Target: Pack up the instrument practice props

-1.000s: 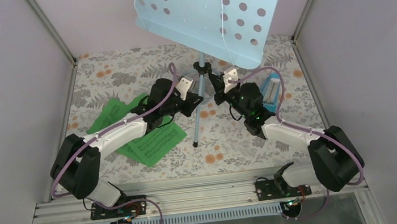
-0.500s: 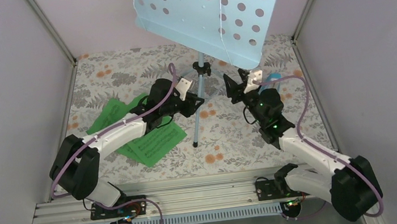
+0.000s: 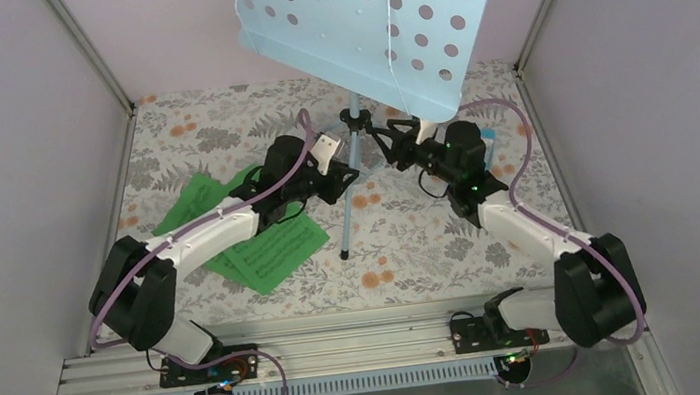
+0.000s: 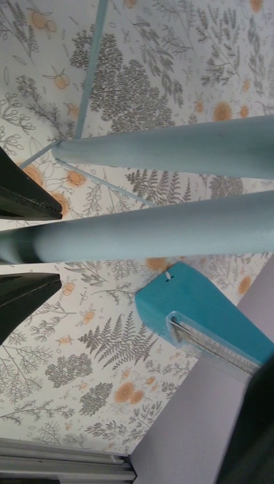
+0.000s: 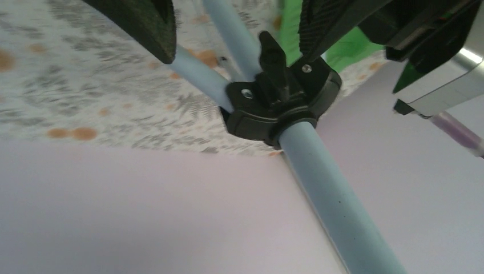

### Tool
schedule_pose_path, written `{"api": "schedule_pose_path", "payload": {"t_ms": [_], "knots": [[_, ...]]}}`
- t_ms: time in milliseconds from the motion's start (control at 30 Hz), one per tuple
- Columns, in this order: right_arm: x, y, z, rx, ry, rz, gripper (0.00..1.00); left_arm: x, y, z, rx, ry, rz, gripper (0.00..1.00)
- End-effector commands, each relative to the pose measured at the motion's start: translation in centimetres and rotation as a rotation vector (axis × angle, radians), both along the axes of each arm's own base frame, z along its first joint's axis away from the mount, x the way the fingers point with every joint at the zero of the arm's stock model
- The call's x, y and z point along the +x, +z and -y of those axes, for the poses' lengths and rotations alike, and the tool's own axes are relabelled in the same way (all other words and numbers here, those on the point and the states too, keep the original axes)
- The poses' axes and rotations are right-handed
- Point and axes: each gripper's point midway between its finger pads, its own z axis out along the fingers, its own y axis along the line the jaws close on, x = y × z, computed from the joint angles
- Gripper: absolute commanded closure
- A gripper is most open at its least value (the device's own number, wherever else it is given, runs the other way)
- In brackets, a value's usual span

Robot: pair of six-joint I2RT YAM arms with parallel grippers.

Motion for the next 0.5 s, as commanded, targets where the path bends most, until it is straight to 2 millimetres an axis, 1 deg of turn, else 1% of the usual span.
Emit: {"api": "schedule_pose_path", "payload": {"t_ms": [0,133,167,300,400,467], "knots": [[-0.3,1.6,-2.3,0.060,0.187,-0.002,0.54,0.9,1.5,0.9,-0.025,-0.015,0.042,0.76],[0.3,1.6,-3.0,0.043,0.225,0.009,0.58,1.0,1.3,1.0,-0.015,-0.018,0.040,0.85],[0.4,1.7,-3.1,0.037,0.230,0.013,0.61,1.0,1.3,1.0,-0.013,-0.017,0.041,0.87],[0.9,1.2,-3.3,0.013,0.235,0.017,0.82,1.1,1.1,0.6,0.000,-0.002,0.046,0.96],[1.0,0.7,-3.2,-0.015,0.231,0.028,0.95,1.3,0.8,0.4,0.003,0.009,0.039,0.98],[0.9,0.4,-3.1,-0.043,0.228,0.043,0.96,1.3,0.8,0.3,0.000,0.010,0.034,0.98]]}}
